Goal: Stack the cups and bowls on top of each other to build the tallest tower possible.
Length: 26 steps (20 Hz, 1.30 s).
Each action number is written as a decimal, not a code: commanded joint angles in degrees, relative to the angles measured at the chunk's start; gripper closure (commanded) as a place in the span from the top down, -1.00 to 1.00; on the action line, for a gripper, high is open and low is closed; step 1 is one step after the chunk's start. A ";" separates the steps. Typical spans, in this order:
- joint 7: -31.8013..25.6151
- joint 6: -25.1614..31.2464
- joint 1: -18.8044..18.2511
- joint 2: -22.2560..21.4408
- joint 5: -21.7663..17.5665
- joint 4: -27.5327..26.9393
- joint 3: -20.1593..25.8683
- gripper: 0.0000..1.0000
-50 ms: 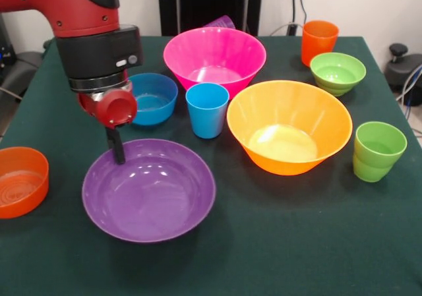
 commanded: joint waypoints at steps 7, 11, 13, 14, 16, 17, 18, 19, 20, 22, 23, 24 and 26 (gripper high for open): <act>-1.12 0.17 6.34 5.08 3.58 -7.58 6.13 -1.00; -0.48 2.76 8.26 3.95 5.57 -10.10 7.27 -1.00; 0.13 3.37 9.37 3.97 6.56 -11.29 7.57 -1.00; 0.64 3.28 9.87 3.83 6.73 -11.70 7.59 -1.00; 1.29 3.48 11.10 3.75 7.20 -12.70 7.61 -1.00; 2.10 3.48 12.02 3.44 7.20 -13.28 7.42 -1.00; 2.73 3.48 12.54 3.01 7.25 -13.35 7.23 -1.00; 3.31 3.72 13.38 2.59 7.37 -13.92 7.09 -1.00; 3.57 3.94 13.76 2.26 7.59 -14.10 7.08 -1.00; 4.17 4.79 14.84 1.52 8.45 -14.70 7.09 -1.00; 4.22 5.16 15.57 1.14 8.91 -15.25 7.15 -1.00; 4.43 5.53 16.13 0.68 9.21 -15.59 7.09 -1.00; 4.16 7.07 17.16 -0.16 10.59 -16.22 7.27 -1.00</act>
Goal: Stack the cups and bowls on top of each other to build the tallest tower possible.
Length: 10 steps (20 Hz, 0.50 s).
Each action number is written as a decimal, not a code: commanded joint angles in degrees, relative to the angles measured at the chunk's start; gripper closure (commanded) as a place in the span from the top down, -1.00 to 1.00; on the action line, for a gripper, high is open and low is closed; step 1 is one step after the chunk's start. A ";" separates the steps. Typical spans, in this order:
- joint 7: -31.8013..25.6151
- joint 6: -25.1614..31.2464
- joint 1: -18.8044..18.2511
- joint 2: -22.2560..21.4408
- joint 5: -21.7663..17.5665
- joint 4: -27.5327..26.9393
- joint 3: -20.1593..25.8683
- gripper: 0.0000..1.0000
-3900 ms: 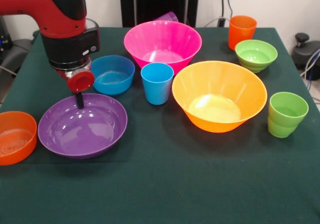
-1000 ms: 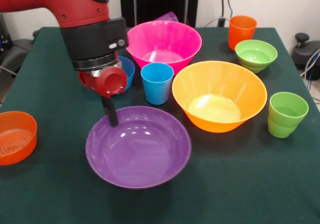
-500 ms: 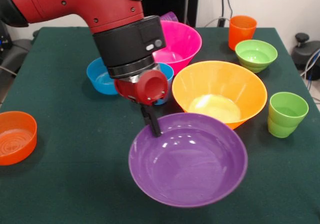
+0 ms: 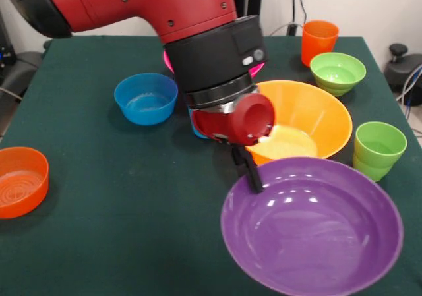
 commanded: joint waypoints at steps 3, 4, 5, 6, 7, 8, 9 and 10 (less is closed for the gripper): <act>1.90 13.89 7.12 -6.78 3.77 -7.40 -0.71 -1.00; 2.05 14.97 7.50 -7.42 4.30 -7.52 -0.94 -1.00; 1.75 16.82 7.96 -8.23 5.15 -7.53 -1.00 -1.00; 1.77 16.81 7.98 -8.45 5.48 -7.46 -0.81 -1.00; 1.99 17.28 8.02 -8.88 6.31 -7.30 -0.40 -1.00; 1.91 17.23 7.81 -8.89 6.82 -7.27 -0.02 -1.00; 1.89 17.79 7.69 -9.29 7.76 -7.18 0.56 -1.00; 1.65 18.01 7.56 -9.44 8.27 -7.24 0.84 -1.00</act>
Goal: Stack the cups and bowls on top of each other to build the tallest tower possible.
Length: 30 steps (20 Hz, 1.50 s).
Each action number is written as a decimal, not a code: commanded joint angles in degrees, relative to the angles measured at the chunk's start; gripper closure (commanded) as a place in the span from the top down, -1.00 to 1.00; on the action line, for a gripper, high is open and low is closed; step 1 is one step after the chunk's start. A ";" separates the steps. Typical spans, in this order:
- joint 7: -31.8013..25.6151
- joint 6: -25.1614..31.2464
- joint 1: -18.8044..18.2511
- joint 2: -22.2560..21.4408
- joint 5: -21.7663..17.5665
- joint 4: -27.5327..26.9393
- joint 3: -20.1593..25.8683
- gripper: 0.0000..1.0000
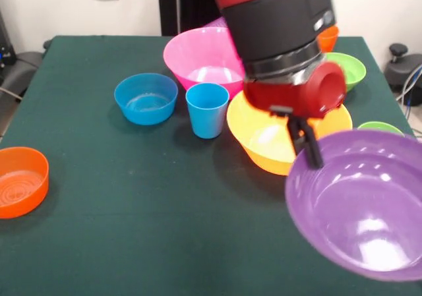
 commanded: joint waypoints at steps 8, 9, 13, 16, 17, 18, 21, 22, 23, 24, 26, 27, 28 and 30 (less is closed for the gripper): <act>-4.36 11.85 -0.46 -4.19 4.53 -5.64 1.73 -1.00; -5.20 12.14 -1.14 -4.26 4.45 -5.21 1.55 -1.00; -5.85 14.66 -2.67 -5.18 4.45 -2.98 0.68 -1.00; -5.15 13.17 -3.51 -6.25 2.34 -0.50 -0.36 -1.00; -4.43 13.16 -3.86 -6.80 1.64 0.77 -1.12 -1.00; -4.28 13.12 -4.15 -7.01 1.24 1.27 -1.48 -1.00; -1.94 14.30 -4.46 -9.85 -0.73 3.78 -3.96 -1.00; -1.67 15.45 -4.39 -10.15 -0.52 3.59 -4.34 -1.00; -0.17 16.47 -4.45 -11.13 -0.48 4.18 -5.22 -1.00; -0.02 17.14 -4.68 -11.39 -0.21 4.40 -5.38 -1.00; -0.31 20.05 -5.30 -12.22 0.64 4.81 -5.85 -1.00; -0.61 21.33 -5.36 -13.31 0.01 5.13 -6.60 -1.00; 0.03 21.15 -5.63 -13.91 -0.35 5.55 -6.86 -1.00; 0.27 21.47 -6.89 -14.41 0.31 6.87 -6.53 -1.00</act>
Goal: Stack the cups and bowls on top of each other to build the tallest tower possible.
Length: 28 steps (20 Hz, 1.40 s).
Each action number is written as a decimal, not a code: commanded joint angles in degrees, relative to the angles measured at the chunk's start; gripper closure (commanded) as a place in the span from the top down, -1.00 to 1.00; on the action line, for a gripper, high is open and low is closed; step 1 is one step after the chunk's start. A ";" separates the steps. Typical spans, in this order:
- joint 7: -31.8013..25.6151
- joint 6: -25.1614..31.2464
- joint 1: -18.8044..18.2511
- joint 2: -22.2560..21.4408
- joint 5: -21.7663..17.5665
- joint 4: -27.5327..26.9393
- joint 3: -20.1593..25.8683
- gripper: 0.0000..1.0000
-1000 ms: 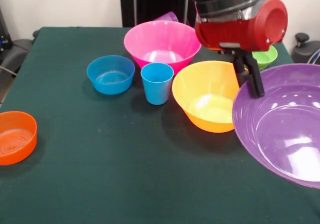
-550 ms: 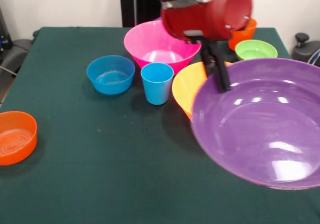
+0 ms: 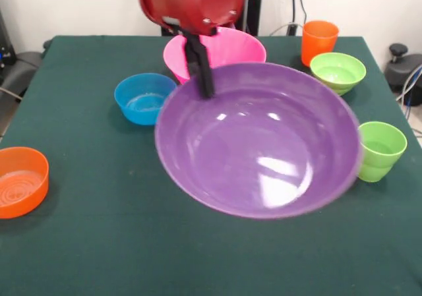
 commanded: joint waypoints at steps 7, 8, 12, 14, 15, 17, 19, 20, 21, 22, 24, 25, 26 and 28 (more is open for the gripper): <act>3.73 9.08 -2.45 -7.25 -5.59 11.72 -6.89 -1.00; 4.49 9.06 -2.30 -7.59 -5.85 12.34 -7.13 -1.00; 9.74 8.28 -1.12 -10.05 -6.14 15.57 -8.34 -1.00; 12.04 8.06 0.08 -9.93 -6.05 15.49 -9.17 -1.00; 13.88 7.68 0.87 -9.60 -5.92 15.31 -9.71 -1.00; 15.82 6.55 1.44 -9.51 -5.55 15.49 -10.22 -1.00; 17.37 4.45 1.40 -9.95 -5.28 15.98 -10.37 -1.00; 18.28 3.75 1.36 -10.23 -4.97 16.21 -10.33 -1.00; 19.19 3.06 1.33 -10.51 -4.66 16.44 -10.29 -1.00; 19.24 2.92 0.99 -10.46 -4.00 16.51 -10.00 -1.00; 20.15 1.95 0.58 -10.70 -3.45 17.12 -9.65 -1.00; 21.34 0.53 0.22 -10.96 -3.41 17.97 -9.36 -1.00; 21.68 0.17 0.07 -11.20 -3.45 18.47 -9.16 -1.00; 22.89 -1.00 -0.72 -11.73 -2.90 19.53 -8.33 -1.00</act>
